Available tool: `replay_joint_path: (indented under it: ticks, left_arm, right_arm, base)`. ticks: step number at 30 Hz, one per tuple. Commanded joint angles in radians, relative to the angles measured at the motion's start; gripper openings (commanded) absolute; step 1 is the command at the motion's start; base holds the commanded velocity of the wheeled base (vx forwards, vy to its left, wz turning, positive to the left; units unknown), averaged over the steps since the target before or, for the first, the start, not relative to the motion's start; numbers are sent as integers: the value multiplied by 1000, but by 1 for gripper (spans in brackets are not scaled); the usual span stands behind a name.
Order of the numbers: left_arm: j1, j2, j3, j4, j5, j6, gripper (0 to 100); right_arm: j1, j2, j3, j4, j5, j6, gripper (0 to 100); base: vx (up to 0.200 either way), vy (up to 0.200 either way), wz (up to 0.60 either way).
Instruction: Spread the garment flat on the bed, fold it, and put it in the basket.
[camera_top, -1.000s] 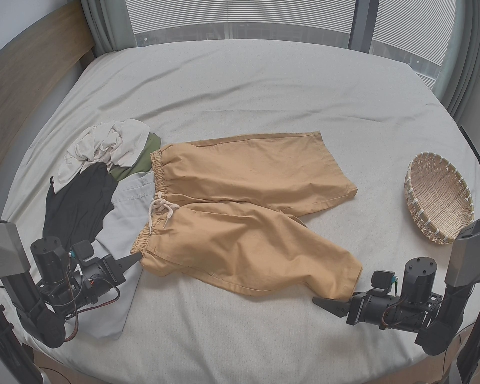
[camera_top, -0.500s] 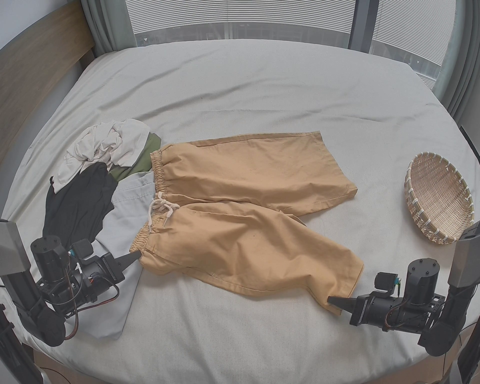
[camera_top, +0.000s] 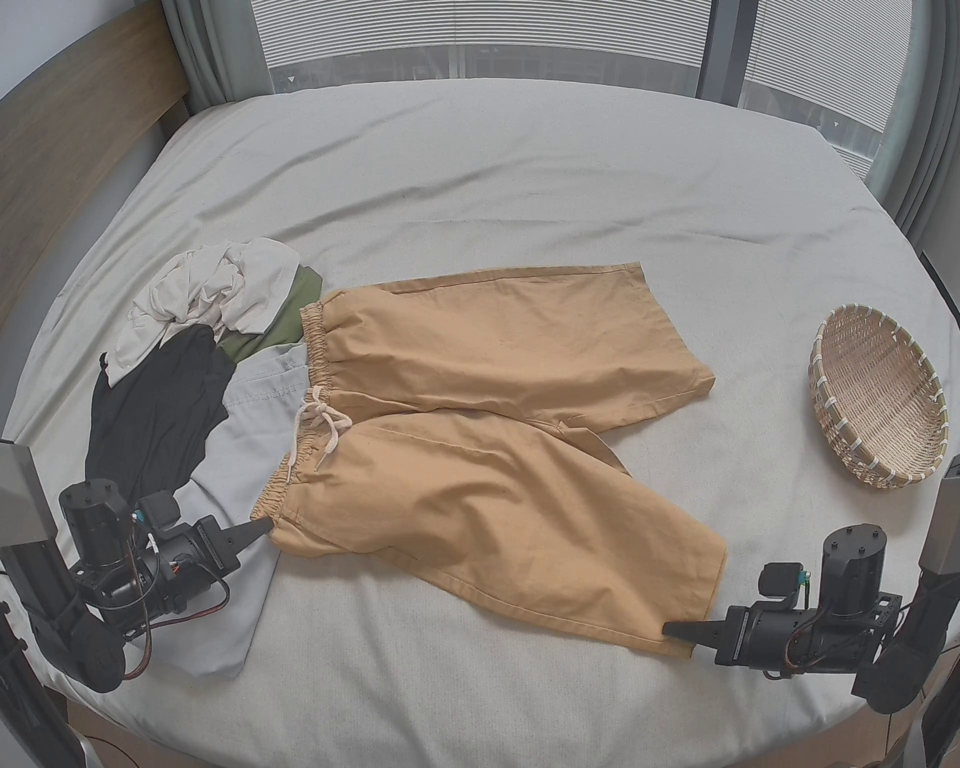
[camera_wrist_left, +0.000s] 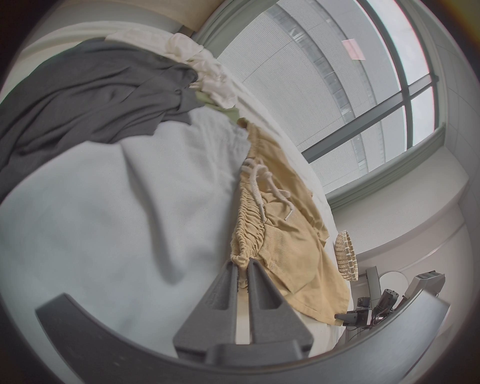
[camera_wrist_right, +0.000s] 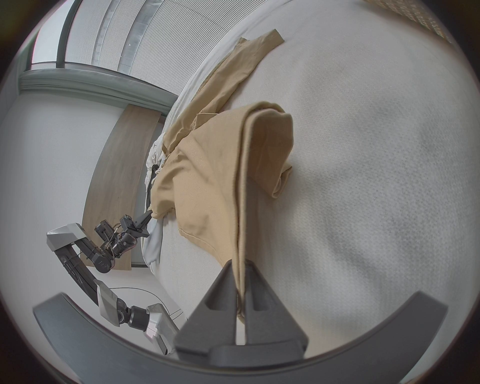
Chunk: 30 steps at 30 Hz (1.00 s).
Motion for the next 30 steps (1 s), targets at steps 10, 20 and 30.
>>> replay_joint_path:
  ticks: [10, 20, 30]
  left_arm:
    - [41, 104, -12, -43, -19, 17, 0]
    - [35, -52, 3, -41, -66, -27, 0]
    - [42, -98, 11, 59, -69, -26, 0]
  right_arm:
    - [10, -85, 18, 189, 8, -9, 0]
    - [6, -196, 18, 253, 92, -5, 0]
    - [-1, -199, 18, 258, 92, -6, 0]
  base:
    - [0, 0, 0]
    - [0, 0, 0]
    - [0, 0, 0]
